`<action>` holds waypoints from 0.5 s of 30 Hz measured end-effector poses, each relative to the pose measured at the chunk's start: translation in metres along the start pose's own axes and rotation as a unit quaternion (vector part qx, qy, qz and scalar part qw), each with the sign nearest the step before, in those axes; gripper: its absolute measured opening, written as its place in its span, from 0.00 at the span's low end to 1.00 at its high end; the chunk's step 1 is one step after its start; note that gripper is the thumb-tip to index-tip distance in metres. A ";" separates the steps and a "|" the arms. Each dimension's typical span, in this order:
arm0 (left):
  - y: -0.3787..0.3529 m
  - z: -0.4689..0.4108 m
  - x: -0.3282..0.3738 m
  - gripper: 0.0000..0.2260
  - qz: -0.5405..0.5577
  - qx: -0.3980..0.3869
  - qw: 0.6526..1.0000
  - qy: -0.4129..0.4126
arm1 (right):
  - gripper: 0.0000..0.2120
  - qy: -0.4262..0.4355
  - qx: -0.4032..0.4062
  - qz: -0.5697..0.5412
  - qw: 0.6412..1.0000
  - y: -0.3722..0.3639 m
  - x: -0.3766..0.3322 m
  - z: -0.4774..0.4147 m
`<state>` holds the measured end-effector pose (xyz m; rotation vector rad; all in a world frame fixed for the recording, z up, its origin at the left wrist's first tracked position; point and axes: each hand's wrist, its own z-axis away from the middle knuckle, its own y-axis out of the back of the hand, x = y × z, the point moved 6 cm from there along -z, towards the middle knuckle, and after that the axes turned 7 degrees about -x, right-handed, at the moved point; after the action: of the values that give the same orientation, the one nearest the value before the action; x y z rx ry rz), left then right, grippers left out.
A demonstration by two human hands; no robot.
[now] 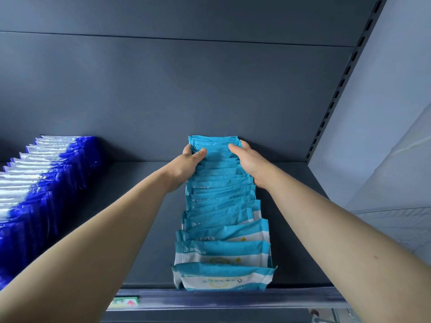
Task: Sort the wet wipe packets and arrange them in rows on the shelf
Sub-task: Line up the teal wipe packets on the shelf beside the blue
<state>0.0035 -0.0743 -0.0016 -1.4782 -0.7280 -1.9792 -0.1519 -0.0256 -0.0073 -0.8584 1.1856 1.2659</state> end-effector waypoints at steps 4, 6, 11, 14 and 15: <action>0.012 0.012 -0.010 0.34 0.009 0.022 1.000 0.011 | 0.46 -0.033 0.021 -0.043 0.998 0.014 0.016 0.016; 0.005 0.023 -0.019 0.33 0.023 -0.007 1.000 0.003 | 0.45 -0.055 -0.006 -0.044 0.997 0.009 0.030 0.028; -0.018 0.038 -0.018 0.20 0.040 -0.043 0.998 0.000 | 0.36 -0.054 -0.015 -0.044 0.997 -0.016 0.035 0.046; -0.013 0.058 -0.009 0.23 -0.026 -0.026 0.999 -0.011 | 0.56 -0.051 -0.002 -0.060 0.997 -0.009 0.030 0.062; -0.009 0.069 -0.011 0.26 -0.051 -0.013 0.999 -0.012 | 0.56 -0.046 0.012 -0.052 0.998 -0.007 0.027 0.075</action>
<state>0.0451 -0.0178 0.0041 -1.5098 -0.8061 -2.0570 -0.1343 0.0513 -0.0174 -0.8259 1.0674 1.1912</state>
